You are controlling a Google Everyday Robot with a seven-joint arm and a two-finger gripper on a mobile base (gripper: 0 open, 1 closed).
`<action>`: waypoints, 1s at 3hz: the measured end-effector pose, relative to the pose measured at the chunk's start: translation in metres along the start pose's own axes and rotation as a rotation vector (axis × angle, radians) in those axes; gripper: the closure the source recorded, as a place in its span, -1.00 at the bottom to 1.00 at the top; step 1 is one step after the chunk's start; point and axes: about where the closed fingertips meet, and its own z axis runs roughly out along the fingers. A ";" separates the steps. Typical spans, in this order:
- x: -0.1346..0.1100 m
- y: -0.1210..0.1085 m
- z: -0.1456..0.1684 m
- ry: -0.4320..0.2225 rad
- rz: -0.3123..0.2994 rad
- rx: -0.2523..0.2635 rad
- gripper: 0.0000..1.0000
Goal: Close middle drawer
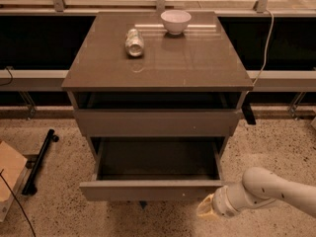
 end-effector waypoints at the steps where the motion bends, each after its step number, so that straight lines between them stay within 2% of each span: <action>1: -0.026 -0.062 0.022 -0.064 -0.039 0.060 0.94; 2: -0.028 -0.067 0.024 -0.073 -0.044 0.068 0.57; 3: -0.044 -0.100 0.031 -0.108 -0.065 0.107 0.18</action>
Offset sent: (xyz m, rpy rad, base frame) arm 0.1761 0.0445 -0.0184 0.1175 -0.2281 -0.0430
